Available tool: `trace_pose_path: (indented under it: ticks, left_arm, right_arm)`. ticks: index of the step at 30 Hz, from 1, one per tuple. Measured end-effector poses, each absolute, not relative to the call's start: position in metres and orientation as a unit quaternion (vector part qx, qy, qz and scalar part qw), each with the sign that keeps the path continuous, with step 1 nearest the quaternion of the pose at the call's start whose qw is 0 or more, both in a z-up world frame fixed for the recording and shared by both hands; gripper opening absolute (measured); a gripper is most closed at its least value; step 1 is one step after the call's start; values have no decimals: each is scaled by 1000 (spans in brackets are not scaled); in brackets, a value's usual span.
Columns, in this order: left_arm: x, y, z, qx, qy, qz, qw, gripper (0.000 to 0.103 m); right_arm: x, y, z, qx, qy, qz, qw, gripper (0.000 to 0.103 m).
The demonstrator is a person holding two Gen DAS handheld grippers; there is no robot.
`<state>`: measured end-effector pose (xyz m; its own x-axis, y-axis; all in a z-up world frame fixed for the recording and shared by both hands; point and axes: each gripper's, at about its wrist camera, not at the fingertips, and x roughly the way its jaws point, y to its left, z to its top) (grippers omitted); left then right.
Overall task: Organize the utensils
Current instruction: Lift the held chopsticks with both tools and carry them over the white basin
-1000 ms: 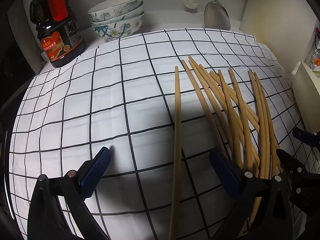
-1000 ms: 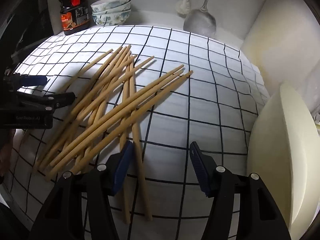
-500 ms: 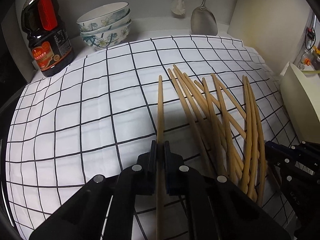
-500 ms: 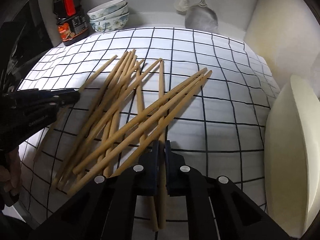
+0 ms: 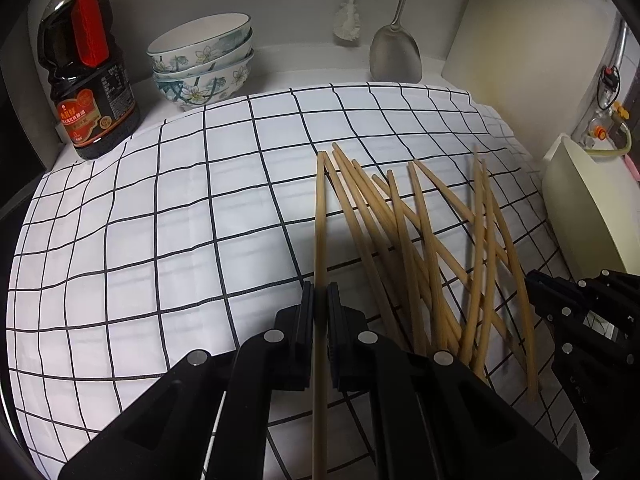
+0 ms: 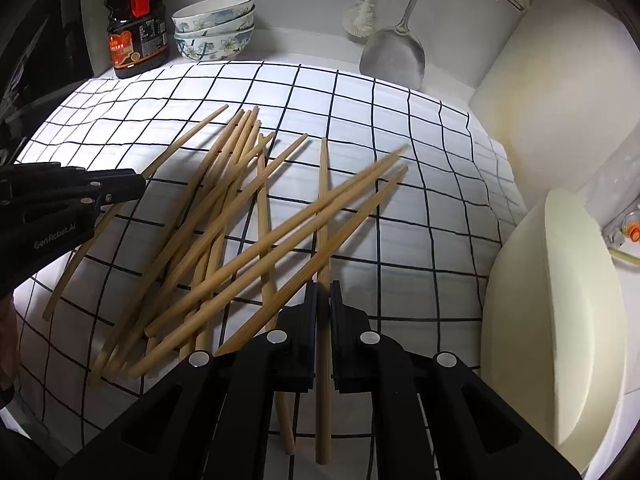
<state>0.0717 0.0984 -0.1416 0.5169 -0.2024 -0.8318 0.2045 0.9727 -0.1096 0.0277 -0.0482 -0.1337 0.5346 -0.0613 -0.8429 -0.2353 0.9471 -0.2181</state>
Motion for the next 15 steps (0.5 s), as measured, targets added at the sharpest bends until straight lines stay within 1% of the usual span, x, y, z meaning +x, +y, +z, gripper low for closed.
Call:
trace_pose_path:
  ticks: [15]
  left_arm:
    - [69,104,-134,-8,479,-127,869,7]
  right_arm:
    - [29,-40,-116,-200,466,33,861,6]
